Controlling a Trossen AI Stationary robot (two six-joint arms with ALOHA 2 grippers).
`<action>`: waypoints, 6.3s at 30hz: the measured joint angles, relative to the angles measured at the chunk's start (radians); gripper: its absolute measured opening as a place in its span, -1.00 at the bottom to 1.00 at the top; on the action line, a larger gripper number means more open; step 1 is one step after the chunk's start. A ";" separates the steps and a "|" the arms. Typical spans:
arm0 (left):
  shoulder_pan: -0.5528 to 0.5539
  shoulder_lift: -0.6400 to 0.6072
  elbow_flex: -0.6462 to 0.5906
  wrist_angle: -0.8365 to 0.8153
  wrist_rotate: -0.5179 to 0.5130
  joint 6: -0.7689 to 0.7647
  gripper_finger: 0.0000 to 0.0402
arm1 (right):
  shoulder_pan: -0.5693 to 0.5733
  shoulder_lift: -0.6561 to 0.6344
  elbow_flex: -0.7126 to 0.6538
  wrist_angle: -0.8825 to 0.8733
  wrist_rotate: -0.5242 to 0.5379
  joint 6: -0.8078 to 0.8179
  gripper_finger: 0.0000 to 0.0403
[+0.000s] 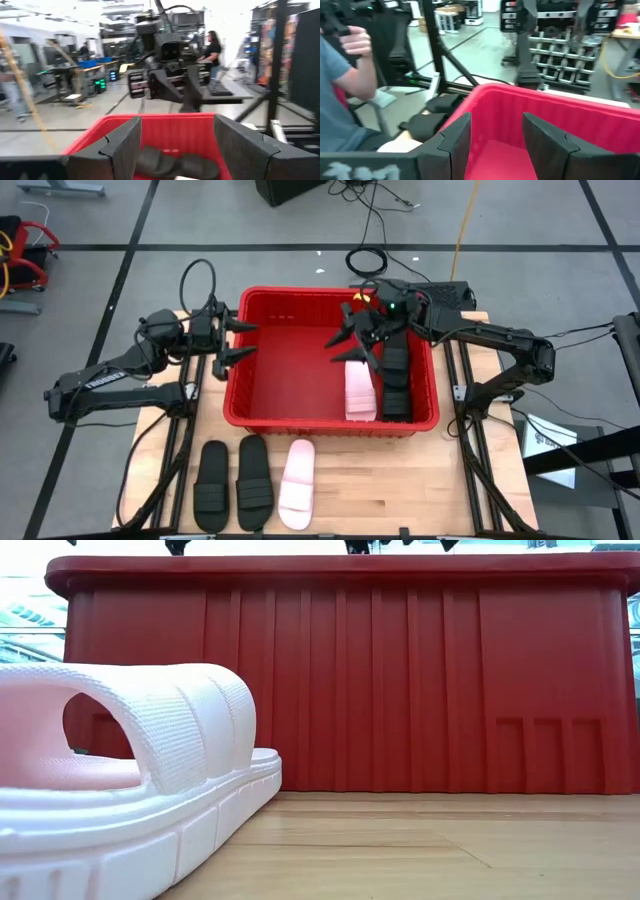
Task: Pick and place slides into bin
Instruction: Put the pink slide into the red container
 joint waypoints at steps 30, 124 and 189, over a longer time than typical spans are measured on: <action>-0.847 0.046 0.000 -0.118 -0.683 -0.057 0.25 | 0.554 0.001 -0.270 0.412 0.431 0.058 -0.18; -1.278 0.274 -0.001 0.108 -1.156 -0.145 0.25 | 0.716 0.727 0.212 0.012 0.443 0.614 -0.18; -1.278 0.274 -0.001 0.123 -1.157 -0.135 0.25 | 0.663 0.692 0.211 0.284 0.079 0.455 -0.98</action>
